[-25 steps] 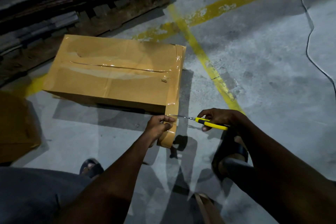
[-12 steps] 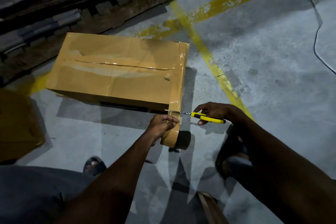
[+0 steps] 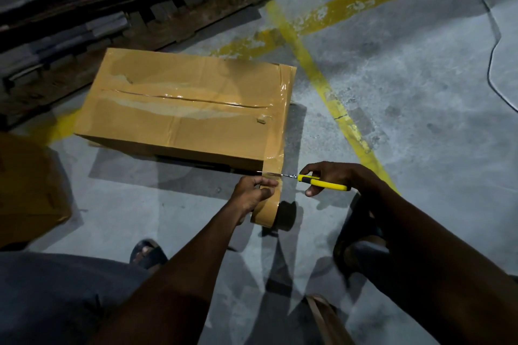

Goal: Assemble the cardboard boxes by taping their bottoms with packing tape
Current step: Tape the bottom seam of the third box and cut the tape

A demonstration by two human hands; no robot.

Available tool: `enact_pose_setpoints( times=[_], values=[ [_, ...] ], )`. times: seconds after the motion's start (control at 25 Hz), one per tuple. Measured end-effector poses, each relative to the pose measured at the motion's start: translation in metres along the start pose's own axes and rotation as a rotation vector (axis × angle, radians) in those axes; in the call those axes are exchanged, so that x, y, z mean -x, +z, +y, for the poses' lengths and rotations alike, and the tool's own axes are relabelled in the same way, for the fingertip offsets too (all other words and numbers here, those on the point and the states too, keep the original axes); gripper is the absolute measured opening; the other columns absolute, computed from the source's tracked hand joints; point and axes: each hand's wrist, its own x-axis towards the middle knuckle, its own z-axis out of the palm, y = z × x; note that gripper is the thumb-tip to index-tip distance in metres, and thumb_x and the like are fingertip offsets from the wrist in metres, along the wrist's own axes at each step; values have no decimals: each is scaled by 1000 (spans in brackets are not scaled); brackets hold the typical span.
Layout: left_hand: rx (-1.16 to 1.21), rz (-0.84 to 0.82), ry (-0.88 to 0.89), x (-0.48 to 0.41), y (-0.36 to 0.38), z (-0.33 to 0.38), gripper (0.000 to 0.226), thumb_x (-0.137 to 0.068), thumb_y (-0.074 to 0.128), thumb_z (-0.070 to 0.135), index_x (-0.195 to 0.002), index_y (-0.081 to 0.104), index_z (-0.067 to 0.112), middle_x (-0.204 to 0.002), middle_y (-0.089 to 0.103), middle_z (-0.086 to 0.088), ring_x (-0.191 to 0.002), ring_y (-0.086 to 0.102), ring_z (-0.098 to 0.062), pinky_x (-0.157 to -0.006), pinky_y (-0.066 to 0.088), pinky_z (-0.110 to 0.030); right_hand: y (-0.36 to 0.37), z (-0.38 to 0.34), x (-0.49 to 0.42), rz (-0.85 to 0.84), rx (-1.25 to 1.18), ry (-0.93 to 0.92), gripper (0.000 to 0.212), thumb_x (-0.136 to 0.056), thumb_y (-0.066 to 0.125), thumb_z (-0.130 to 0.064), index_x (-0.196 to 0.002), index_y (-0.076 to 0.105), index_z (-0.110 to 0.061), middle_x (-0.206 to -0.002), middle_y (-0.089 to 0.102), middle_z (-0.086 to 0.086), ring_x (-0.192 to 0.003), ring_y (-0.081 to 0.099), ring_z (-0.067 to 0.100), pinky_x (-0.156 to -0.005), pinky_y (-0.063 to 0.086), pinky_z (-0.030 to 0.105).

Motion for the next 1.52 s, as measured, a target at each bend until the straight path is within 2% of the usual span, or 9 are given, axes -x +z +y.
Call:
enact_pose_setpoints(
  times=[0.08, 0.28, 0.56, 0.72, 1.0, 1.24, 1.36, 1.44, 1.52],
  values=[
    [24, -5, 6, 2, -1, 1, 24, -87, 63, 2, -105, 72, 15, -115, 66, 2, -102, 60, -13, -87, 47, -28, 1, 6, 0, -13, 5, 17, 43, -80, 81, -27, -118, 62, -22, -96, 63, -2, -87, 58, 15, -70, 45, 19],
    [-1, 1, 8, 4, -1, 3, 27, -88, 63, 3, -111, 71, 13, -113, 65, 3, -101, 58, -11, -82, 45, -24, 5, 19, 2, -10, -81, 0, 39, -74, 84, -30, -108, 64, -28, -92, 66, 5, -77, 56, 17, -56, 43, 17],
    [-24, 1, -4, 2, -3, -1, 24, -86, 65, 5, -103, 72, 22, -113, 67, 1, -104, 60, -15, -87, 47, -29, 6, 14, -3, 64, 35, -37, 34, -72, 87, -33, -99, 67, -33, -66, 63, -13, -54, 53, -3, -57, 40, 17],
    [-34, -7, -15, 2, -4, 0, 25, -86, 65, 6, -104, 72, 22, -111, 68, 3, -105, 59, -13, -89, 46, -29, 11, 15, -2, 128, 110, -36, 29, -69, 88, -41, -89, 66, -38, -55, 61, -16, -49, 52, -4, -58, 39, 20],
    [-177, -28, -74, 13, -10, 4, 21, -87, 64, 4, -104, 73, 14, -102, 69, 2, -88, 62, -8, -68, 50, -19, 29, 28, 2, 234, 318, 101, 35, -63, 83, -60, -84, 66, -39, -75, 68, -6, -78, 63, 17, -69, 46, 30],
    [-268, 45, -29, 41, -41, 50, 31, -82, 51, -7, -95, 71, 12, -91, 65, -4, -71, 52, -9, -51, 38, -18, 51, 37, 15, 681, -84, 318, 37, -83, 61, -62, -82, 63, -25, -74, 73, -5, -75, 66, 23, -69, 54, 35],
    [-321, 58, 73, 60, -63, 88, 37, -82, 51, -12, -96, 69, 17, -112, 62, -3, -92, 54, -14, -64, 44, -25, 44, 6, 19, 831, -170, 263, 35, -80, 74, -33, -110, 63, -17, -106, 70, 15, -101, 64, 37, -79, 50, 37],
    [-397, 91, 138, 72, -83, 116, 37, -83, 55, -10, -103, 68, 17, -117, 59, 0, -104, 54, -17, -77, 51, -32, 36, -26, 24, 976, -143, 226, 35, -82, 70, -21, -116, 61, -13, -108, 68, 20, -105, 62, 41, -80, 47, 38],
    [-539, 128, 220, 84, -109, 143, 35, -84, 58, -7, -107, 69, 17, -115, 61, 0, -103, 55, -16, -81, 48, -29, 28, -63, 26, 1120, -72, 187, 33, -83, 64, -20, -116, 60, -15, -101, 68, 21, -99, 62, 43, -77, 48, 39]
  ],
)
